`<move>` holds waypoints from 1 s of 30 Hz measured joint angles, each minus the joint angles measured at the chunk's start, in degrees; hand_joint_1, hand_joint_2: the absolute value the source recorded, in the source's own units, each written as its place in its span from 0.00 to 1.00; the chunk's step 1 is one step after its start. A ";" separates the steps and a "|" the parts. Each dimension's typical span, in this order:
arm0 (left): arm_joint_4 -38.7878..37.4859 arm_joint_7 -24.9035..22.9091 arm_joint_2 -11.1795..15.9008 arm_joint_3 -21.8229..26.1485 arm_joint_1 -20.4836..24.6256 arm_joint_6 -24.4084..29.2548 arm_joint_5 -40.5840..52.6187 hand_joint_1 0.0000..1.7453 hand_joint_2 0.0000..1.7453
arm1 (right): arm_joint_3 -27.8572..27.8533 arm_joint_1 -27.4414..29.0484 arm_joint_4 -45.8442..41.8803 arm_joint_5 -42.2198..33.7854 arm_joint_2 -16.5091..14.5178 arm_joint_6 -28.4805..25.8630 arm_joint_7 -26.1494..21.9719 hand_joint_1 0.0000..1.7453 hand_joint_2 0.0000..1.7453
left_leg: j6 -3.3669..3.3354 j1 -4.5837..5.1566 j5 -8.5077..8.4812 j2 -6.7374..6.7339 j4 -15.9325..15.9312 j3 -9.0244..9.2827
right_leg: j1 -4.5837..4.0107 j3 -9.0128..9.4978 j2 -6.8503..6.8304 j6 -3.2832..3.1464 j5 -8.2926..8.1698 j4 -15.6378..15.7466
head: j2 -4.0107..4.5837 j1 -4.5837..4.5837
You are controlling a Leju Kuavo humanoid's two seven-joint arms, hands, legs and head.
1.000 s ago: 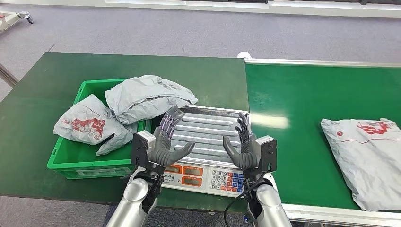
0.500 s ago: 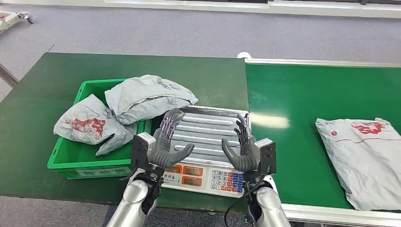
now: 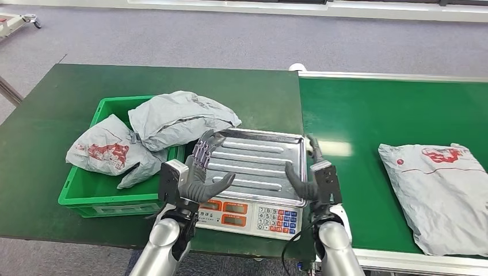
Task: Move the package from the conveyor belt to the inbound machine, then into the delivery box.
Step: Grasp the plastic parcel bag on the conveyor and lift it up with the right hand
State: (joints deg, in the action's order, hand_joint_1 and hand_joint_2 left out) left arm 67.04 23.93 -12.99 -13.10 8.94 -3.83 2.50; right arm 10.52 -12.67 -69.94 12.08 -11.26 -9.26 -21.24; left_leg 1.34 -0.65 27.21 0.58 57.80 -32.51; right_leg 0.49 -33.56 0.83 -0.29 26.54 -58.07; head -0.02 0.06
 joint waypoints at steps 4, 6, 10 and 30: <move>0.59 0.07 0.19 0.03 -0.65 0.25 -0.08 0.00 1.00 | -5.56 -2.43 2.18 3.57 2.03 -0.89 -0.25 0.00 1.00 | -0.07 0.10 0.00 0.00 0.00 -0.01 | 0.09 0.00 -0.01 0.04 -0.02 0.00 | 0.00 0.01; 0.79 0.07 0.21 0.03 -0.83 0.30 -0.09 0.00 1.00 | -7.24 -2.94 2.91 4.19 2.37 -0.86 -0.45 0.00 1.00 | -0.09 0.10 0.01 0.00 0.00 -0.01 | 0.15 -0.02 -0.01 0.04 -0.03 0.00 | 0.00 0.00; 1.02 0.07 0.21 0.03 -0.92 0.31 -0.09 0.00 1.00 | -8.90 -3.35 3.84 4.83 2.54 -0.80 -0.63 0.00 1.00 | -0.09 0.09 0.01 -0.01 0.00 0.00 | 0.14 -0.03 -0.01 0.04 -0.02 0.00 | 0.00 -0.01; 1.21 0.11 0.38 0.05 -1.73 0.33 -1.84 0.00 1.00 | -18.37 -17.02 41.69 43.08 18.62 -27.41 26.09 0.00 1.00 | -0.47 0.43 -0.13 0.27 0.06 -0.15 | 0.34 -0.05 -0.34 0.40 -0.15 0.03 | 0.00 0.00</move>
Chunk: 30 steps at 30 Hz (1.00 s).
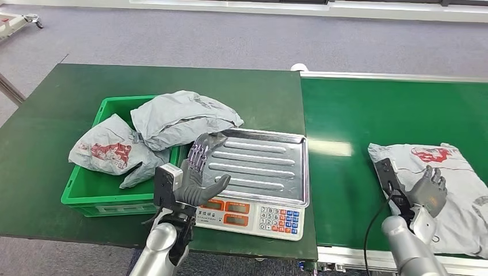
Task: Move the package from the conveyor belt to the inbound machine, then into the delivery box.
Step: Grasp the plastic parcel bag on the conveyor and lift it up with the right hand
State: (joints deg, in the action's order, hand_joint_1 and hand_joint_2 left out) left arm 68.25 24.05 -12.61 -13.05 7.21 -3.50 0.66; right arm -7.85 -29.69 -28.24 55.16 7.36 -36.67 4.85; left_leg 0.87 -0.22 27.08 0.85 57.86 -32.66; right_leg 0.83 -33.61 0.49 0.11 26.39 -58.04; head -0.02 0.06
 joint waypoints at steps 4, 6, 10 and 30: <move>-0.02 -0.10 0.00 -0.01 -0.03 -0.06 -0.14 0.00 1.00 | -0.72 -0.27 3.44 0.34 1.12 0.34 1.43 0.00 1.00 | 0.00 0.00 0.00 -0.01 0.00 -0.01 | -0.01 -0.03 0.01 0.02 0.02 0.00 | 0.00 0.01; -0.05 -0.15 0.00 0.00 -0.03 -0.14 -0.23 0.00 1.00 | -0.99 -0.33 4.44 0.49 1.44 0.87 1.68 0.00 1.00 | 0.00 0.00 0.00 -0.01 0.00 -0.02 | -0.01 -0.03 0.01 0.03 0.02 0.00 | 0.00 0.01; -0.25 -0.20 0.00 -0.01 -0.03 -0.30 -0.51 0.00 1.00 | -1.20 -0.51 5.54 0.70 1.90 1.79 1.73 0.00 1.00 | -0.01 0.00 -0.01 -0.02 0.00 -0.02 | 0.00 -0.02 0.01 0.03 0.02 0.00 | 0.00 0.01; -0.35 -0.22 0.13 0.00 0.01 -0.63 -0.81 0.00 1.00 | -5.29 -1.69 9.48 -2.66 2.74 14.84 5.12 0.00 1.00 | -0.07 0.00 -0.05 0.00 0.00 0.00 | 0.01 0.02 0.01 0.05 0.02 0.00 | 0.00 0.00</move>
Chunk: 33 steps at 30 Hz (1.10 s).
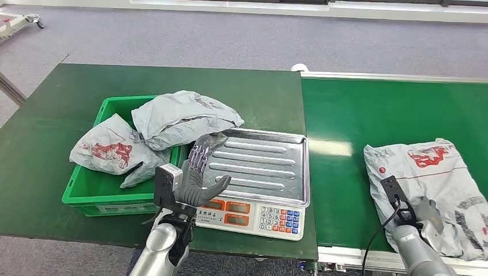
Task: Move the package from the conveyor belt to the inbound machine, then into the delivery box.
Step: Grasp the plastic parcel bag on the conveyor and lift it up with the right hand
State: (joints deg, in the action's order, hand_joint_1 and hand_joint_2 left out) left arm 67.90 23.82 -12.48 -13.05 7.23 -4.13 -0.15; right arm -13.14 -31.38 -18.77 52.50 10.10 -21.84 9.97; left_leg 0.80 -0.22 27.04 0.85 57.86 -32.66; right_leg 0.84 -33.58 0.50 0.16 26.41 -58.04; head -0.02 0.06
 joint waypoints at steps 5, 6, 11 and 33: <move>-0.14 0.02 0.04 -0.01 0.05 -0.04 -0.09 0.00 1.00 | -0.71 -0.85 0.65 -0.49 -0.01 4.96 2.29 0.00 1.00 | -0.03 0.00 -0.01 0.00 0.01 0.06 | 0.00 0.08 -0.01 0.04 -0.01 0.01 | 0.00 -0.01; -0.17 0.05 0.07 -0.01 0.07 -0.08 -0.17 0.00 1.00 | -1.01 -0.96 0.75 -1.06 -0.03 6.23 2.40 0.00 1.00 | -0.05 0.00 -0.01 0.00 0.02 0.09 | -0.01 0.12 -0.01 0.05 -0.01 0.02 | 0.00 -0.01; -0.68 0.17 0.25 -0.01 0.56 -0.30 -0.35 0.00 1.00 | -4.03 -1.05 1.05 -3.72 -0.55 11.37 -0.02 0.50 1.00 | -0.15 -0.01 0.06 -0.03 0.03 0.26 | -0.05 0.36 0.00 0.12 -0.03 0.11 | 0.00 -0.01; -1.48 0.46 0.40 0.00 1.81 -0.59 -0.34 0.00 1.00 | -11.12 -1.26 1.08 -7.09 -2.37 3.26 -19.25 1.00 1.00 | -0.31 -0.01 0.04 -0.41 0.15 0.18 | -0.03 0.27 0.40 0.37 -0.28 0.18 | 0.00 0.00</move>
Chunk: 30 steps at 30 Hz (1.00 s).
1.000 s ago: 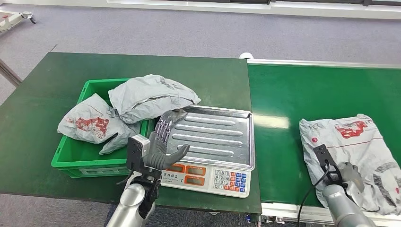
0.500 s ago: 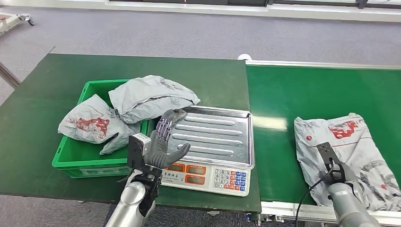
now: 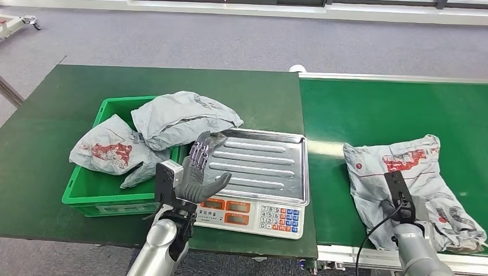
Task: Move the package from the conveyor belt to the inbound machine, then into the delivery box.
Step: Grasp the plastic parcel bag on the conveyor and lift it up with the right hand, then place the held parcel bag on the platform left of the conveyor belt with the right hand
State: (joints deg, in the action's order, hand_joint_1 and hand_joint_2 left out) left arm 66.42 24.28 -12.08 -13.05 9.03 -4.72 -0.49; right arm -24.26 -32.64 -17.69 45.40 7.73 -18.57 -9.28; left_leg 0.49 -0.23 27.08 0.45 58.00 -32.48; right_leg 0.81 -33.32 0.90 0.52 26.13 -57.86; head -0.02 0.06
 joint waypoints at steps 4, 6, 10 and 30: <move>0.07 0.00 0.04 0.00 -0.11 0.45 -0.02 0.00 1.00 | -0.25 0.01 -0.35 -0.61 -0.84 -2.50 -5.04 1.00 1.00 | 0.00 0.00 -0.01 0.08 0.00 -0.19 | 0.02 -0.13 -0.07 0.01 0.01 -0.01 | 0.00 0.01; 0.11 0.03 0.09 0.00 -0.22 0.59 -0.03 0.00 1.00 | -0.26 0.02 -1.23 -1.34 -1.64 -4.01 -9.04 1.00 1.00 | -0.01 0.00 -0.01 0.08 0.00 -0.28 | 0.04 -0.21 -0.07 0.01 0.01 -0.02 | 0.00 0.01; 0.13 0.75 0.17 0.05 -0.58 1.07 -0.03 0.00 1.00 | 1.35 0.19 -7.87 -3.81 -4.50 -5.58 -15.61 1.00 1.00 | -0.04 0.00 -0.04 0.07 0.00 -0.36 | 0.06 -0.31 -0.07 0.01 0.01 -0.03 | 0.00 0.00; 0.15 2.61 0.19 1.96 -0.98 2.30 0.63 0.00 1.00 | 25.70 5.44 -50.18 -7.97 -8.64 -1.16 -7.76 1.00 1.00 | -0.06 0.00 -0.09 0.13 0.00 -0.48 | 0.07 -0.45 -0.10 0.02 0.02 -0.04 | 0.00 0.00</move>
State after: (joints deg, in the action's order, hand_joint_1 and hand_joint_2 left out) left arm 66.57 26.89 -11.89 -11.09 8.05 -2.43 0.14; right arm 1.44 -27.20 -67.87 37.44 -0.91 -19.74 -17.04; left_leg 0.44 -0.23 26.99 0.57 58.00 -32.96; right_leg 0.87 -33.77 0.80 0.55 26.15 -57.89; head -0.02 0.06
